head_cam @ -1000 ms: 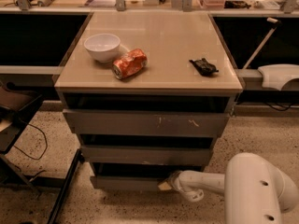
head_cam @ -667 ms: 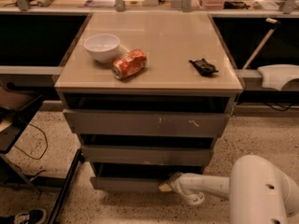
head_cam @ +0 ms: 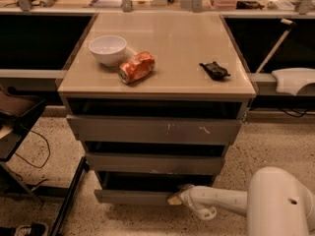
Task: Open bottom drawer
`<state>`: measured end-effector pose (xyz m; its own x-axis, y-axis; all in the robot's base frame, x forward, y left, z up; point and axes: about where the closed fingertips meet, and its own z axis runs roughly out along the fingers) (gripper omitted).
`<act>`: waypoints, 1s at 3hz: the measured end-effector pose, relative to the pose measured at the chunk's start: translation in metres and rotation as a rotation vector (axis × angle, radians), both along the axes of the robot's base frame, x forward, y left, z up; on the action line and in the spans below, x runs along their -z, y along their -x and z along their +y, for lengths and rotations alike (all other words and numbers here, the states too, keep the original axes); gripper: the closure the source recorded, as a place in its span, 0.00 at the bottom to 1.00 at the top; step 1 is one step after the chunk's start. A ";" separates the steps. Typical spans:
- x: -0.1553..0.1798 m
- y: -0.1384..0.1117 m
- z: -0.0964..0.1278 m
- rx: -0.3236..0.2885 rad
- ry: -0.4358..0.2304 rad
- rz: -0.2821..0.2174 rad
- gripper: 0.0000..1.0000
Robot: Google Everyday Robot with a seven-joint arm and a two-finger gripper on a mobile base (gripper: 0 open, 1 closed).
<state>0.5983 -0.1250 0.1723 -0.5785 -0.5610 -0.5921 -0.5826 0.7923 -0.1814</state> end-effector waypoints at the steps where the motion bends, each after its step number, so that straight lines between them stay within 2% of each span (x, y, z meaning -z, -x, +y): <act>1: -0.002 0.001 0.000 0.000 0.000 0.000 1.00; 3: -0.002 0.008 -0.001 0.004 0.003 -0.007 1.00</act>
Offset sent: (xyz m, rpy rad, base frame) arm -0.5872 -0.2137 0.0424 -0.2330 -0.5503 -0.2876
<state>0.5902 -0.1262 0.1747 -0.5764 -0.5607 -0.5944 -0.5785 0.7938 -0.1878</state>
